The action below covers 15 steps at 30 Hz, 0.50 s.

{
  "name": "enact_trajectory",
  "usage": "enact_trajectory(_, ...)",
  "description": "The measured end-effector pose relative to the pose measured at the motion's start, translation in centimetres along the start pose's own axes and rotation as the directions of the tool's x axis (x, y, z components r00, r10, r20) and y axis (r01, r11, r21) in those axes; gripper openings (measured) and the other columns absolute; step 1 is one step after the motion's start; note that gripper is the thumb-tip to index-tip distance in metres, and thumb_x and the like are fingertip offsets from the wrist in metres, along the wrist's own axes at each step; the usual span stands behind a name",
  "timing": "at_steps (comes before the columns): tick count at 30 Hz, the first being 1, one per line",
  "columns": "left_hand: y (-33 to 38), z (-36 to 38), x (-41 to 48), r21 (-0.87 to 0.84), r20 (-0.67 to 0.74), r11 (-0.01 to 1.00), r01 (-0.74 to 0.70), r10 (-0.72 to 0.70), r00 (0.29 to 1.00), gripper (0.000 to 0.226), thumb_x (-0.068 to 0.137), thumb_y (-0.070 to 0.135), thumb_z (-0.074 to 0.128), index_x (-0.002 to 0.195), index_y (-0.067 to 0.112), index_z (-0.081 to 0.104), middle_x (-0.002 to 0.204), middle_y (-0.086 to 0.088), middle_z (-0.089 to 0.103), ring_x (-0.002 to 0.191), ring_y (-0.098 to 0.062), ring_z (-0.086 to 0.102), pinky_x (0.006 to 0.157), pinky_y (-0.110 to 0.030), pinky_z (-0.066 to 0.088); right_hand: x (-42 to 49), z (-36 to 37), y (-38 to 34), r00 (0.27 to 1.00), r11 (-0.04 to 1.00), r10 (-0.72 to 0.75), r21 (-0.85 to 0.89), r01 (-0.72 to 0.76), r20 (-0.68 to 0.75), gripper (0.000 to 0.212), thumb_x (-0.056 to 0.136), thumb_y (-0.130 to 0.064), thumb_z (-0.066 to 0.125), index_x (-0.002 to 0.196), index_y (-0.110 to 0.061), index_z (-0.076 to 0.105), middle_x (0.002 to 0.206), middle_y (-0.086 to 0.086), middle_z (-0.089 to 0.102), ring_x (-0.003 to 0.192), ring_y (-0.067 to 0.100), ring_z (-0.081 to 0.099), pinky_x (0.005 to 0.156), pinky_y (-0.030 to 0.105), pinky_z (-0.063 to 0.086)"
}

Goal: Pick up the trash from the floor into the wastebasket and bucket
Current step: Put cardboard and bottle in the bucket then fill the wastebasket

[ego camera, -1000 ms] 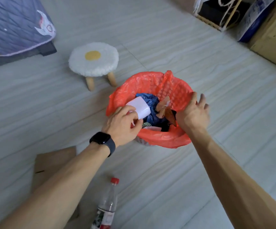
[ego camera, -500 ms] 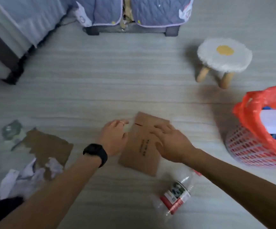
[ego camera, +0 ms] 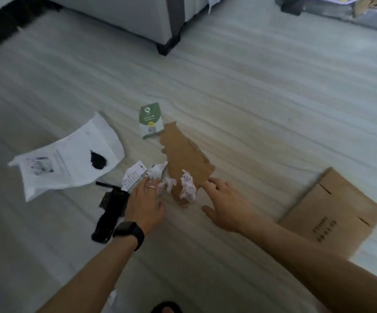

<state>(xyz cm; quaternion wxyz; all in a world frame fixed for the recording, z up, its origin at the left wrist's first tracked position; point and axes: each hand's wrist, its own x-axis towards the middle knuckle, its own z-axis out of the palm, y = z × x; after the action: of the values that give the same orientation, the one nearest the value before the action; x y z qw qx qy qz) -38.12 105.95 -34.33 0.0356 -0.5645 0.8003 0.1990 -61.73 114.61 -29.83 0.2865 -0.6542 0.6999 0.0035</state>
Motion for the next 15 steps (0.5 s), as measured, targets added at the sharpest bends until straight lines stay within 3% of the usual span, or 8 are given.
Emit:
enact_trajectory(2, -1.4, 0.0, 1.3, 0.004, -0.014, 1.0, -0.031, 0.031, 0.999, 0.077, 0.087, 0.037, 0.065, 0.153, 0.029, 0.027, 0.16, -0.011, 0.023, 0.148, -0.029, 0.021, 0.116, -0.046, 0.031, 2.7, 1.1, -2.8, 0.997, 0.999, 0.0, 0.048, 0.003, -0.072, 0.071, 0.094, -0.051, 0.055, 0.153, -0.04, 0.017, 0.159, 0.005, 0.022, 0.133, 0.035, 0.042, 0.101, 0.047, 0.047)
enact_trajectory(4, -1.9, -0.4, 3.2, 0.057, 0.063, 0.996, -0.071, 0.067, 0.996, 0.082, 0.089, 0.047, 0.061, 0.154, 0.047, 0.011, 0.164, -0.007, 0.008, 0.15, -0.03, 0.013, 0.118, -0.047, 0.026, 4.7, 2.5, -4.2, 0.995, 0.994, 0.042, 0.105, -0.032, -0.088, 0.071, 0.095, -0.047, 0.055, 0.154, -0.039, 0.016, 0.16, 0.006, 0.02, 0.134, 0.035, 0.041, 0.099, 0.046, 0.047)
enact_trajectory(7, -3.4, 0.2, 6.4, 0.151, 0.222, 0.98, -0.131, 0.096, 0.97, 0.064, 0.091, 0.061, 0.044, 0.146, 0.058, 0.012, 0.165, -0.003, 0.0, 0.15, -0.036, 0.007, 0.118, -0.051, 0.024, 6.2, 5.1, -4.4, 0.996, 0.999, 0.054, 0.014, -0.053, -0.07, 0.064, 0.095, -0.03, 0.056, 0.153, -0.028, 0.028, 0.157, 0.005, 0.028, 0.127, 0.033, 0.049, 0.092, 0.042, 0.051)
enact_trajectory(10, -3.6, 1.1, 6.8, 0.213, 0.311, 0.951, -0.225, 0.153, 0.938, 0.053, 0.096, 0.046, 0.045, 0.146, 0.048, 0.03, 0.162, -0.008, 0.018, 0.142, -0.038, 0.029, 0.114, -0.047, 0.03, 5.6, 6.7, -3.4, 0.996, 1.0, 0.011, -0.028, -0.013, -0.091, 0.057, 0.094, -0.018, 0.054, 0.149, -0.023, 0.04, 0.151, 0.008, 0.036, 0.121, 0.032, 0.051, 0.09, 0.041, 0.053)
enact_trajectory(13, -3.3, 1.6, 5.6, 0.135, 0.176, 0.967, -0.215, 0.19, 0.966, 0.054, 0.098, 0.013, 0.048, 0.146, 0.036, 0.042, 0.151, -0.002, 0.043, 0.118, -0.037, 0.05, 0.1, -0.042, 0.043, 5.2, 6.8, -2.7, 0.99, 0.999, 0.049, 0.026, -0.046, -0.129, 0.036, 0.098, -0.021, 0.051, 0.134, -0.023, 0.055, 0.135, 0.007, 0.049, 0.116, 0.029, 0.054, 0.089, 0.039, 0.05)
enact_trajectory(15, -3.3, 1.7, 4.8, 0.032, 0.137, 0.971, -0.236, 0.229, 0.964, 0.058, 0.093, 0.004, 0.051, 0.143, 0.034, 0.049, 0.137, -0.007, 0.057, 0.108, -0.037, 0.057, 0.089, -0.044, 0.05, 5.2, 6.5, -2.2, 0.987, 0.993, 0.102, 0.079, -0.093, -0.121, 0.025, 0.099, -0.023, 0.05, 0.122, -0.019, 0.06, 0.124, 0.008, 0.055, 0.107, 0.03, 0.058, 0.084, 0.038, 0.05)
